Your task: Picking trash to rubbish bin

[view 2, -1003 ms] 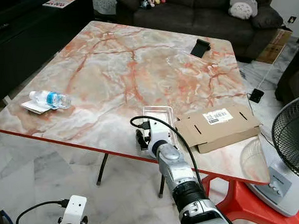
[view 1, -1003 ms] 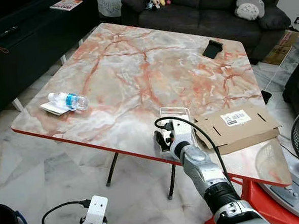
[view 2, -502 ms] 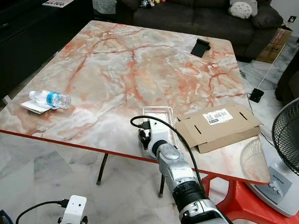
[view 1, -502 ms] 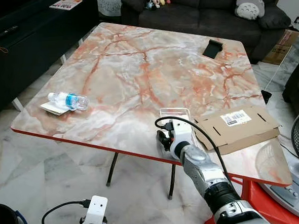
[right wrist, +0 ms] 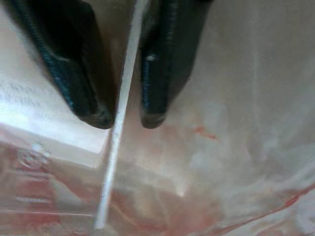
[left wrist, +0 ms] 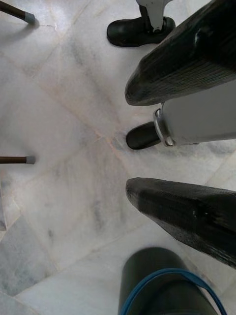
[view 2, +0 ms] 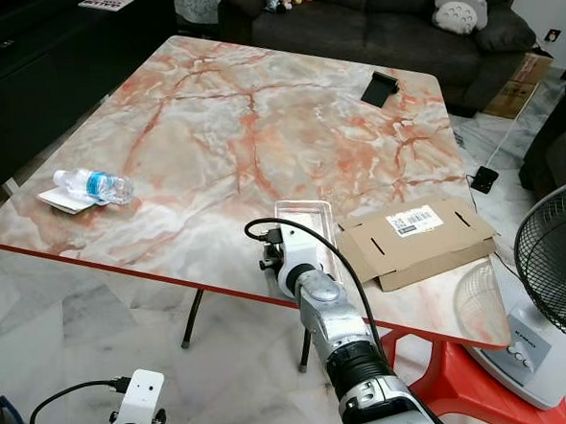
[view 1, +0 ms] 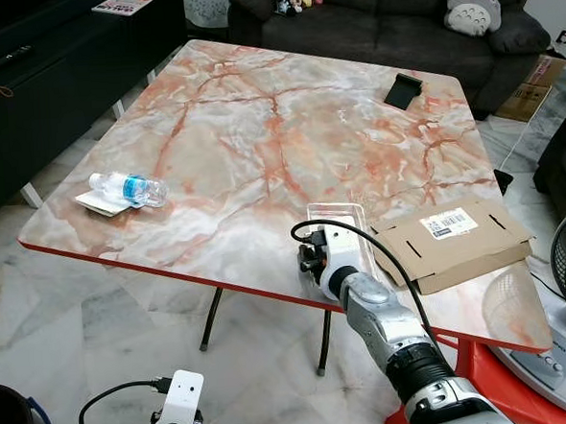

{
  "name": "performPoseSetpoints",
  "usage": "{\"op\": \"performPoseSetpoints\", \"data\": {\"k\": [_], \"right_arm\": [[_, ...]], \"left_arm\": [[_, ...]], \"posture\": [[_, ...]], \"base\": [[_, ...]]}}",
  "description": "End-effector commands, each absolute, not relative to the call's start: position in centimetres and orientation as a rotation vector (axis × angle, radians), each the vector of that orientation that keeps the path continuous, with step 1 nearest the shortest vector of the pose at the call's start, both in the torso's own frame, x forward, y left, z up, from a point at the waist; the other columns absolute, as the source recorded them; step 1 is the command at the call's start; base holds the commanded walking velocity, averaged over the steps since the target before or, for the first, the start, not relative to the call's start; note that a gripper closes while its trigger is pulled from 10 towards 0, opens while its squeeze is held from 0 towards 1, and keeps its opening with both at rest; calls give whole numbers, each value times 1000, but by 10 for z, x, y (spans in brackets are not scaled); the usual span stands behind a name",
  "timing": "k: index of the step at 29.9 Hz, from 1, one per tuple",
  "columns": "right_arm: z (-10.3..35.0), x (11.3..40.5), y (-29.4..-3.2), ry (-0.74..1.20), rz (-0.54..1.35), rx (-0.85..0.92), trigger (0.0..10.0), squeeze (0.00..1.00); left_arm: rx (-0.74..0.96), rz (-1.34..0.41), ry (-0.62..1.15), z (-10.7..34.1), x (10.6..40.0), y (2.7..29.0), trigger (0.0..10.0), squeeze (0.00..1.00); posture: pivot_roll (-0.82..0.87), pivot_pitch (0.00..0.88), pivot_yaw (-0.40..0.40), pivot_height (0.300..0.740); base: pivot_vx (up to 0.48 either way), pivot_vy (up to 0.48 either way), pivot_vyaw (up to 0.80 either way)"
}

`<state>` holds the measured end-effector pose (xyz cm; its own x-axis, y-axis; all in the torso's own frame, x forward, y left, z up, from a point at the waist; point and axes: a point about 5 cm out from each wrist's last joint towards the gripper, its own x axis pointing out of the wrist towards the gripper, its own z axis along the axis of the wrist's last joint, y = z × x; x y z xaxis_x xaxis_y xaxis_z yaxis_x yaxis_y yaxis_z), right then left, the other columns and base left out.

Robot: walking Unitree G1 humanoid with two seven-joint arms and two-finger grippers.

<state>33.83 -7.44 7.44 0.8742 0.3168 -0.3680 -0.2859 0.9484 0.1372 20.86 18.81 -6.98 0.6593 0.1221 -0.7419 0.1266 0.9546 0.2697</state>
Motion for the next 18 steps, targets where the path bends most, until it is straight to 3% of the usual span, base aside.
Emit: {"op": "performPoseSetpoints", "data": {"k": [1,11,12,18], "right_arm": [[74,339,-79,413,307,71,0,0],[99,344,-68,238,375,163,0,0],[115,346,-65,140,406,218,10000,0],[152,346,-62,-96,470,305,10000,0]], "left_arm": [[310,0,882,-74,202,187,10000,0],[310,3,879,-74,202,187,10000,0],[306,7,871,-73,203,188,10000,0],[292,24,832,-69,208,189,10000,0]], "posture": [[62,115,-159,740],[63,114,-156,740],[61,113,-154,740],[63,110,-150,740]], "base": [[0,0,0],[0,0,0],[0,0,0],[0,0,0]]}}
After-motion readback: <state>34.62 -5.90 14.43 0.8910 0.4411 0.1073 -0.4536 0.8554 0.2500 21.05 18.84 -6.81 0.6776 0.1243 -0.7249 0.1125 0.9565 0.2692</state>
